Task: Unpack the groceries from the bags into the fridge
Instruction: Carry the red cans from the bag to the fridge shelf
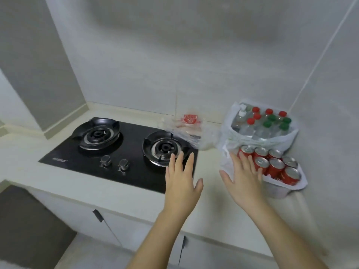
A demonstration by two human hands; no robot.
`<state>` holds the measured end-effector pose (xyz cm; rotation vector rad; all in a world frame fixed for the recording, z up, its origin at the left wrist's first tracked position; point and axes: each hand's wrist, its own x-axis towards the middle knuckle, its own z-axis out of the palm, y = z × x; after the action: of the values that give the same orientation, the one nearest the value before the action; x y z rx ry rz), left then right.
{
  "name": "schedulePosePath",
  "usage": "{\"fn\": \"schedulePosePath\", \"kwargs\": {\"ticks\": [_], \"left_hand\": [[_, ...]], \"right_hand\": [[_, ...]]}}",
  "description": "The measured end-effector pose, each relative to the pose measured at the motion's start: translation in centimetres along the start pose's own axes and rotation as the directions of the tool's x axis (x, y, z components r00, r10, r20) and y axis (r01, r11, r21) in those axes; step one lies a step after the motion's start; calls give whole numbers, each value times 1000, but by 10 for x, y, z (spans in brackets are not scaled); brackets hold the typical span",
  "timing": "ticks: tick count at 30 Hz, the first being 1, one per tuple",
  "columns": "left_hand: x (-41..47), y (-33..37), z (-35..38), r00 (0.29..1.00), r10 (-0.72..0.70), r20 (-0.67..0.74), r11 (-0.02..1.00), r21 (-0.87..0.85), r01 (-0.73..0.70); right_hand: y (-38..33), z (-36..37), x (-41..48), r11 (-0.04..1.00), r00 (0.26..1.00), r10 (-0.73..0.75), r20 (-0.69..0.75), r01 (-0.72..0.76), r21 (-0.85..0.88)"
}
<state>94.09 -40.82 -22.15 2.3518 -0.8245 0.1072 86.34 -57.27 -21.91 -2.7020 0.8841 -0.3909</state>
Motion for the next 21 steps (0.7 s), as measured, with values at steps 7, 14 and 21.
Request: {"fn": "schedulePosePath", "kwargs": {"ticks": [7, 14, 21], "left_hand": [[69, 58, 80, 994, 96, 49, 995, -35, -94], [132, 93, 152, 967, 185, 176, 981, 18, -191], [176, 103, 196, 955, 57, 291, 985, 139, -102]], "right_hand": [[89, 3, 67, 996, 996, 87, -16, -88, -22], [151, 7, 113, 983, 982, 184, 43, -183, -25], [175, 13, 131, 980, 973, 196, 120, -199, 7]]}}
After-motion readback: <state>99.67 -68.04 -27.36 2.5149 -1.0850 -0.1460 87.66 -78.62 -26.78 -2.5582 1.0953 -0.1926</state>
